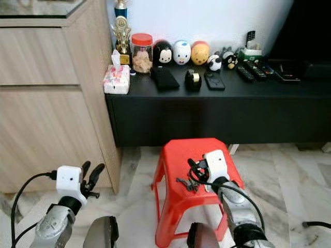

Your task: Hang keys on a hook

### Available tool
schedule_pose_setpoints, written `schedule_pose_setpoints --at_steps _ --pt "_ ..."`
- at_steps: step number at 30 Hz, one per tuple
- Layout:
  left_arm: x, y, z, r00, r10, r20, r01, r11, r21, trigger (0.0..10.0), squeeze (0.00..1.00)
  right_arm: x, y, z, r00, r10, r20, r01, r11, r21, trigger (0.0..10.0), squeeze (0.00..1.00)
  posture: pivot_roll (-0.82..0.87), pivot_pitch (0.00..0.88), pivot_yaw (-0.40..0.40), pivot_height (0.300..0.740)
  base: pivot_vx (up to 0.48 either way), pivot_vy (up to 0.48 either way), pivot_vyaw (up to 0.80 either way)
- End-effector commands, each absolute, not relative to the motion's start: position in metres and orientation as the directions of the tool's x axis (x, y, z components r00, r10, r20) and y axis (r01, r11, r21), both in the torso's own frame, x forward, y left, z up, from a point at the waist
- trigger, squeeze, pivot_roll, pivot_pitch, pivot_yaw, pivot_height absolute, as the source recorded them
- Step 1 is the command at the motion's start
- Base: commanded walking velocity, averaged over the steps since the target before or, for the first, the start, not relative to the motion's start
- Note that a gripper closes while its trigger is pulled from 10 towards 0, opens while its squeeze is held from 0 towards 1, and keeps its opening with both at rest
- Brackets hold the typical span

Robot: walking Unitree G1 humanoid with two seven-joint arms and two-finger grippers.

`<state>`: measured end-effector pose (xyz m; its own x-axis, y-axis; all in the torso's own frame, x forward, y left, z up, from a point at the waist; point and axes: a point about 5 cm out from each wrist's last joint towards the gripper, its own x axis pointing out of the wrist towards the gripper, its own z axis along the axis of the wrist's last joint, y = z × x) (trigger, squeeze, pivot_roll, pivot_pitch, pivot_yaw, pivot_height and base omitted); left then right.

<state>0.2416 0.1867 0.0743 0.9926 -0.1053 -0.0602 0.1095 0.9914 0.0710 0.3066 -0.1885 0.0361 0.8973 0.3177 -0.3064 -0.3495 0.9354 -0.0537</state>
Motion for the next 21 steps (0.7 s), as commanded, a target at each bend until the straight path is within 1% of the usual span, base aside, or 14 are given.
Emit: schedule_pose_setpoints --at_steps 1,6,8,21 --pt "0.242 0.183 0.075 0.991 -0.121 -0.058 0.125 0.99 0.073 10.0 0.0 0.313 -0.192 0.044 0.909 0.306 -0.284 -0.336 0.94 -0.063 10.0 0.0 0.09 0.0 -0.089 0.559 0.0 0.0 0.0" --pt "0.242 0.182 0.075 0.991 -0.124 -0.056 0.128 0.989 0.073 10.0 0.0 0.311 -0.186 0.041 0.904 0.318 -0.285 -0.346 0.937 -0.052 10.0 0.0 0.09 0.0 -0.088 0.559 0.302 0.0 0.0" --pt "0.243 0.182 0.076 0.99 -0.128 -0.055 0.132 0.988 0.075 10.0 0.0 0.307 -0.178 0.036 0.899 0.332 -0.286 -0.356 0.934 -0.036 10.0 0.0 0.09 0.0 -0.087 0.559 0.356 0.0 0.0" --pt "0.243 0.182 0.075 0.99 -0.127 -0.058 0.131 0.988 0.078 10.0 0.0 0.307 -0.178 0.035 0.897 0.336 -0.287 -0.359 0.933 -0.028 10.0 0.0 0.09 0.0 -0.091 0.559 0.365 0.0 0.0"
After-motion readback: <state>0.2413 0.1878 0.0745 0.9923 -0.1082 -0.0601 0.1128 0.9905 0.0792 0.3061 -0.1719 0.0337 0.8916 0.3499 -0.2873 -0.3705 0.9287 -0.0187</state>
